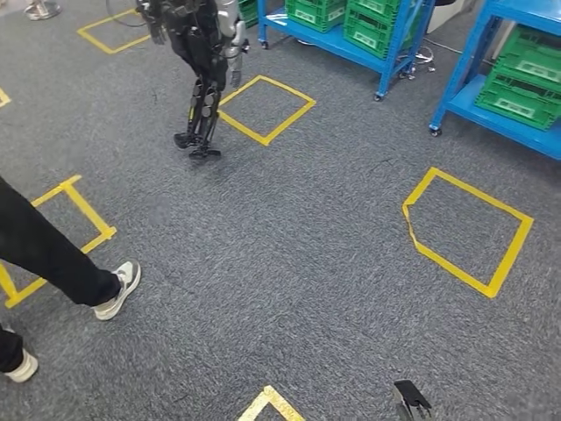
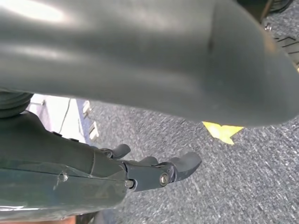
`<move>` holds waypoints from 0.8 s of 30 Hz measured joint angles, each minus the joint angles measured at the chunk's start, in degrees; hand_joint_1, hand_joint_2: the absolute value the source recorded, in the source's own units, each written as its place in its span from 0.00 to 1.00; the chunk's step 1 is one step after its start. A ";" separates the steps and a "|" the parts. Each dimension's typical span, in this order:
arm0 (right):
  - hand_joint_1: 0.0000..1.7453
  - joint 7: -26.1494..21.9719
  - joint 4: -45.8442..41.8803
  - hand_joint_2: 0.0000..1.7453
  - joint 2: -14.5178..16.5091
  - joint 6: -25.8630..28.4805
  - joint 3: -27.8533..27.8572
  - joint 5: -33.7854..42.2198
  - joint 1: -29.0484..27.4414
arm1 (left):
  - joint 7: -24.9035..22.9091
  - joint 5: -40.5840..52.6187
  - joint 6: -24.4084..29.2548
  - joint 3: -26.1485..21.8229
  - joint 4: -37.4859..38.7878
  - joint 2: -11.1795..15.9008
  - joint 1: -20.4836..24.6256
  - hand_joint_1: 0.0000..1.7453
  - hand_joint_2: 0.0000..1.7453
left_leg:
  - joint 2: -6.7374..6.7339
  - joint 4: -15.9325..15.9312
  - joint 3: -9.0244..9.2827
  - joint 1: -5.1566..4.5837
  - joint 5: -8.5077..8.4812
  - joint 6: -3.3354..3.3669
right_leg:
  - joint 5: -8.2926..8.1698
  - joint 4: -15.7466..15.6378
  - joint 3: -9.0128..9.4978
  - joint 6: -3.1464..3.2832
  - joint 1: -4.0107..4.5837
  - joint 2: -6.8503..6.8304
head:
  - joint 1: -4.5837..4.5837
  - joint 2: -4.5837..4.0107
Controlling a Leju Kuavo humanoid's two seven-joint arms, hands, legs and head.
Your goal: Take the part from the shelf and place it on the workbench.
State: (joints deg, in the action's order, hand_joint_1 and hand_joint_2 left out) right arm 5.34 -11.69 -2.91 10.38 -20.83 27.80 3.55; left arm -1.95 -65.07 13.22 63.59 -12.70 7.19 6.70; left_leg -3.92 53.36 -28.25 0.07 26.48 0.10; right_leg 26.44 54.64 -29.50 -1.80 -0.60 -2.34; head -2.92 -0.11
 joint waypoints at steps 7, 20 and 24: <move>0.00 0.13 0.01 0.00 0.00 0.02 0.00 0.06 0.05 | -0.02 0.25 0.00 0.13 0.00 -0.01 -0.02 0.00 0.00 | 3.28 15.22 -6.77 0.47 8.45 -1.55 | -0.89 -0.31 -0.74 1.98 -0.24 2.88 | 1.90 0.00; 0.00 0.12 0.07 0.00 0.02 0.07 -0.01 0.09 -0.05 | -0.02 0.40 0.00 0.25 0.00 0.09 0.06 0.00 0.00 | 4.12 -1.02 0.00 0.50 -0.60 1.41 | 2.37 5.13 -3.14 -0.31 0.02 4.72 | 1.70 0.00; 0.00 0.13 0.07 0.00 0.00 0.07 0.00 0.14 -0.14 | -0.02 0.51 0.00 0.31 0.00 0.08 -0.06 0.00 0.00 | 2.26 -1.01 0.07 0.31 -0.45 1.67 | 7.37 17.19 -8.35 -1.04 -0.20 2.87 | 0.73 0.00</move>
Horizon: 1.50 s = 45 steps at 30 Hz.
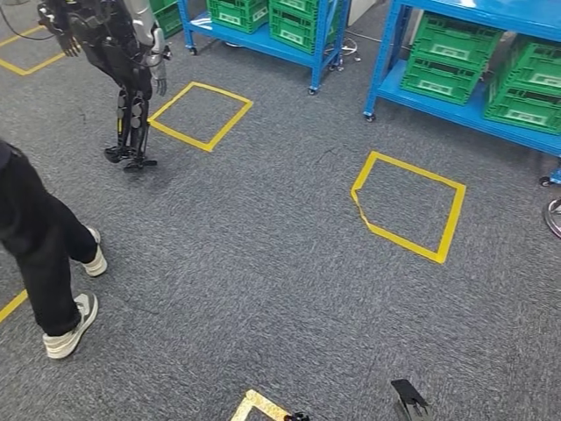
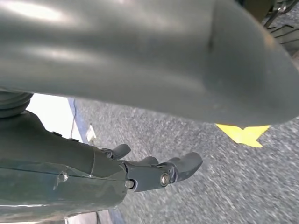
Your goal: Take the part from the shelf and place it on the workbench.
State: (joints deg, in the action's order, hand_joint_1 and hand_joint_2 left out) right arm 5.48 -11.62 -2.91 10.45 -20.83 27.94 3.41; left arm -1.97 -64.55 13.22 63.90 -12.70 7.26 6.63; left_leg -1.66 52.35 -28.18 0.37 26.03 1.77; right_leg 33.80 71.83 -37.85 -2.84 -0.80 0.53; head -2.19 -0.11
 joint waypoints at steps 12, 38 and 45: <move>0.00 0.01 0.15 0.00 -0.04 0.01 0.00 0.16 0.19 | -0.07 0.32 -0.15 0.54 0.00 -0.05 0.18 0.00 0.00 | 0.28 9.63 -3.51 -0.09 6.33 -2.87 | -7.95 -17.42 7.84 1.93 -0.14 -0.52 | 0.84 0.00; 0.00 -0.08 0.22 0.00 -0.11 -0.02 -0.02 0.15 0.27 | -0.61 0.16 -0.15 0.72 0.00 -0.10 0.16 0.00 0.00 | -2.71 1.13 -0.10 -0.63 0.62 -1.44 | -7.11 -17.02 8.46 0.69 0.22 -2.35 | -0.32 0.00; 0.00 -0.03 0.23 0.00 -0.12 -0.02 -0.02 0.16 0.33 | -0.67 0.14 -0.15 0.86 0.00 -0.09 -0.01 0.00 0.00 | 1.13 18.55 -8.18 -0.08 9.34 -2.75 | -8.03 -17.44 7.79 2.28 0.11 0.59 | 1.30 0.00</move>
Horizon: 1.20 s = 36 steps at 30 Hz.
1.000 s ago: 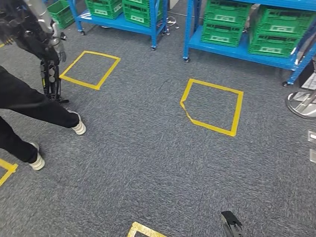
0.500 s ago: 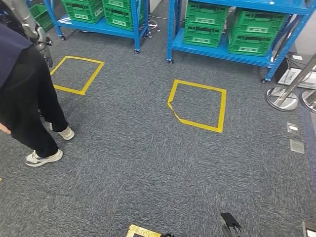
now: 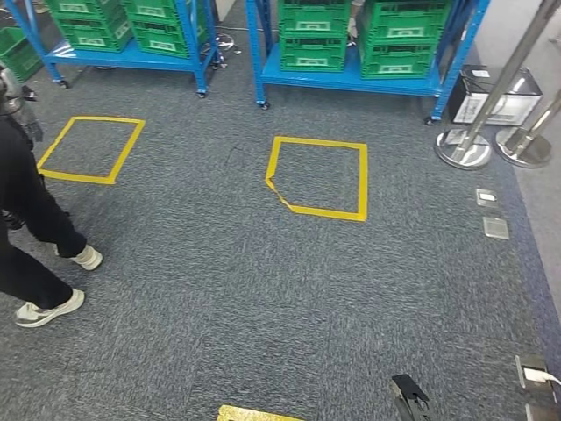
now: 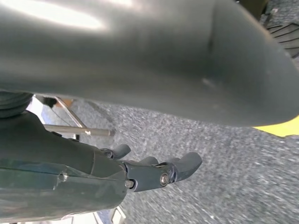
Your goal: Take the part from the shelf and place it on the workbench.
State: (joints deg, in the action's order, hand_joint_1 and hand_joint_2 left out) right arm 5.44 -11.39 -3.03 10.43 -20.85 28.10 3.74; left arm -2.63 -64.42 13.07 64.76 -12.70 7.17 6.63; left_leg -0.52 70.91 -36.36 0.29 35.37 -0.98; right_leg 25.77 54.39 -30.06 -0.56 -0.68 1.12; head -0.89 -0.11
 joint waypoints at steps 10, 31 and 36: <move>0.00 0.09 0.00 0.00 0.01 0.02 0.00 0.28 -0.09 | -0.10 0.06 -0.04 0.00 0.00 0.10 0.25 0.00 0.00 | 2.20 -17.88 7.60 -0.16 -9.29 2.08 | 0.22 0.69 -0.52 -1.66 0.04 3.39 | 0.20 0.00; 0.00 -0.08 0.00 0.00 -0.01 0.96 -0.01 0.69 -0.04 | 0.14 0.16 -0.53 0.02 0.00 0.02 0.01 0.00 0.00 | 0.08 0.61 -0.48 0.00 -0.12 -0.12 | 0.13 0.12 -0.02 0.10 0.14 -0.65 | 0.19 0.00; 0.00 0.31 -0.01 0.00 0.05 0.96 -0.28 0.62 0.00 | 0.13 0.03 -0.60 0.02 0.01 0.15 0.00 0.00 0.00 | 0.65 -14.95 6.41 -0.34 -8.41 1.19 | 0.19 0.22 0.22 -0.16 0.35 0.40 | 0.37 0.00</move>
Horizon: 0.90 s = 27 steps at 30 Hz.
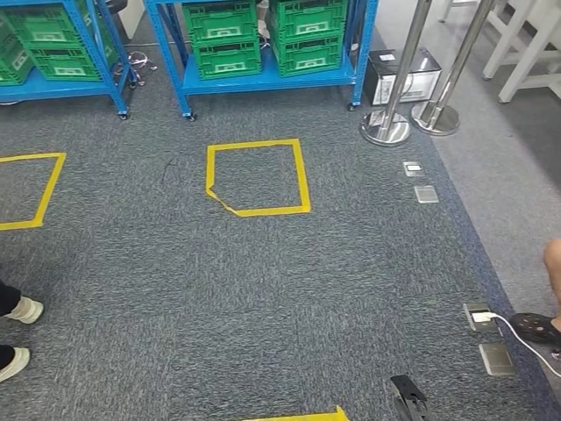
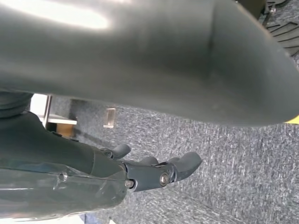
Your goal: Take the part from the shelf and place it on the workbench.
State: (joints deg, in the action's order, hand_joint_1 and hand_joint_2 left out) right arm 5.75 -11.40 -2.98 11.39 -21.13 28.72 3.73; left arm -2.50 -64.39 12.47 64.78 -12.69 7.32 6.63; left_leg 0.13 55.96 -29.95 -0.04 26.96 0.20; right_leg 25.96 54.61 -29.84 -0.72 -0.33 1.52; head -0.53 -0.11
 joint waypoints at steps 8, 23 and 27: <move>0.00 0.21 0.01 0.00 0.05 0.00 -0.57 -0.01 -0.03 | -0.05 -0.07 -0.09 0.02 0.02 0.02 0.06 0.00 0.00 | 0.18 -2.64 0.89 -0.40 -0.72 -0.03 | 0.14 -0.14 -0.06 -0.48 -0.08 0.07 | -0.46 0.00; 0.00 0.94 0.01 0.00 0.05 -1.87 -0.68 1.29 -0.05 | -0.06 -0.17 -0.16 0.02 0.00 0.11 0.10 0.00 0.00 | -1.70 -4.61 2.17 0.03 -1.36 2.10 | 6.70 13.24 -6.18 -2.65 -0.77 -0.87 | -1.25 0.00; 0.00 1.03 0.01 0.00 0.05 -1.99 -0.68 1.36 -0.32 | -0.06 -0.21 -0.26 0.02 -0.01 0.10 0.10 0.00 0.00 | -2.86 -4.04 2.70 0.62 -0.53 0.97 | 2.91 10.42 -5.12 -3.72 -2.01 -1.95 | -1.66 0.00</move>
State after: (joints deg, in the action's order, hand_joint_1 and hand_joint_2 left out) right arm 6.79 -11.39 -2.93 9.39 -21.81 30.08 3.41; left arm -2.56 -64.60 12.21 64.81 -12.70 7.43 6.72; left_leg -2.74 51.92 -27.24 0.57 26.43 1.17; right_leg 28.87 65.03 -34.95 -4.43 -2.35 -0.43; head -2.18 -0.11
